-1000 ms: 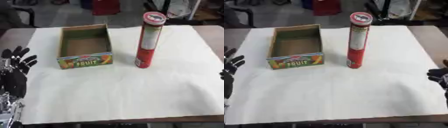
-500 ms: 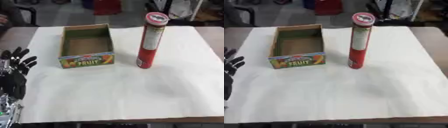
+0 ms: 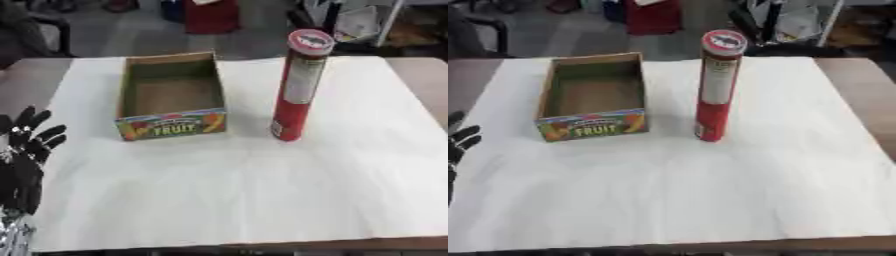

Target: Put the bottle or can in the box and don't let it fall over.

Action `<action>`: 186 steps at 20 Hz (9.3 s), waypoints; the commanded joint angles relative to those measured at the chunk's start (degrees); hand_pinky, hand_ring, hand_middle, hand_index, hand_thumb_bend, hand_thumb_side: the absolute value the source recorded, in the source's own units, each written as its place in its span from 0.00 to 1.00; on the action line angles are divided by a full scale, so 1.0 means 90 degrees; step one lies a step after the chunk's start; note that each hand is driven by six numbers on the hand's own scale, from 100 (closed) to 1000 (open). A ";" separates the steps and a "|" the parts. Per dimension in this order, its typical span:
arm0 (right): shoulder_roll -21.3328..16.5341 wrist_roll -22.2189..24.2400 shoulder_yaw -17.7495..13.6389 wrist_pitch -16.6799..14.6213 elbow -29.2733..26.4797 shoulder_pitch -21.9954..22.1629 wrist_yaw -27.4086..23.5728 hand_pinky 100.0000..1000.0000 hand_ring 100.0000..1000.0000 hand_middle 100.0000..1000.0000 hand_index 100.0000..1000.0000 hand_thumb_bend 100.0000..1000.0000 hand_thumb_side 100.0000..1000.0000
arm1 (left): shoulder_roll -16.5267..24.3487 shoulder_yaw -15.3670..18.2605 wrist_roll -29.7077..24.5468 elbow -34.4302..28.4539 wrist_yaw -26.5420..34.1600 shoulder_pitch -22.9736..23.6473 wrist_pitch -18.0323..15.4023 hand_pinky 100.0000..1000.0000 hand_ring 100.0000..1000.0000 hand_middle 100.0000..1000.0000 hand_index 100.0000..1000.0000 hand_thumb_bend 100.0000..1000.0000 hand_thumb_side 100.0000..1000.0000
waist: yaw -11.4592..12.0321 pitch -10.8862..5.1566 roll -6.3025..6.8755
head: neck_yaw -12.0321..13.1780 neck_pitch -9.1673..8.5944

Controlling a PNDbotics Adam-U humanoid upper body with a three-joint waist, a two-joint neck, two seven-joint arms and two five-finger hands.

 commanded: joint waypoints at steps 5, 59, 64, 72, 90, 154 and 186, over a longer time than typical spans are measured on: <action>0.0725 0.0966 0.0069 -0.0467 0.1491 -0.1041 0.1402 1.00 1.00 0.93 1.00 0.00 0.77 | 0.0044 -0.0082 -0.0159 -0.0057 0.0003 -0.0018 -0.0016 0.84 0.76 0.87 0.98 0.24 1.00 | 0.0102 -0.0012 0.0027 | -0.0236 -0.0116; 0.1437 0.2514 0.1323 -0.2023 0.0852 -0.0897 0.2516 1.00 1.00 1.00 1.00 0.09 0.89 | 0.0055 -0.0124 -0.0328 -0.0030 0.0041 -0.0044 -0.0020 0.85 0.77 0.88 0.98 0.24 1.00 | 0.0168 0.0005 -0.0004 | -0.0515 -0.0211; 0.1457 0.2463 0.1385 -0.2114 0.0830 -0.0905 0.2560 1.00 1.00 1.00 1.00 0.09 0.89 | 0.0058 -0.0118 -0.0328 -0.0035 0.0045 -0.0049 -0.0023 0.85 0.77 0.88 0.98 0.24 1.00 | 0.0175 0.0001 -0.0013 | -0.0523 -0.0210; 0.1504 0.2544 0.1359 -0.2094 0.0952 -0.0858 0.2686 1.00 1.00 1.00 1.00 0.09 0.89 | 0.0060 -0.0115 -0.0333 -0.0041 0.0055 -0.0053 -0.0022 0.85 0.78 0.88 0.98 0.24 1.00 | 0.0177 -0.0009 -0.0020 | -0.0528 -0.0221; 0.1636 0.2156 0.1151 -0.2053 0.1406 -0.0728 0.3120 0.71 0.74 0.80 0.96 0.00 0.56 | 0.0049 -0.0116 -0.0345 -0.0052 0.0067 -0.0051 -0.0020 0.85 0.78 0.88 0.98 0.25 1.00 | 0.0167 0.0014 -0.0016 | -0.0549 -0.0223; 0.3083 -0.2186 0.0727 -0.2184 0.0897 -0.1627 0.4977 0.01 0.23 0.29 0.46 0.00 0.00 | -0.0247 -0.0624 -0.0840 -0.0032 0.0401 -0.0791 0.0142 0.85 0.78 0.88 0.98 0.25 1.00 | 0.1465 0.0432 0.0040 | -0.1312 -0.0657; 0.1396 -0.1863 -0.0893 0.0706 -0.2843 0.3020 -0.0658 0.76 0.72 0.77 0.91 0.00 0.76 | 0.0020 -0.0230 -0.0484 0.0007 0.0213 -0.0355 0.0059 0.85 0.78 0.88 0.98 0.25 1.00 | 0.0264 0.0101 -0.0181 | -0.0212 -0.0358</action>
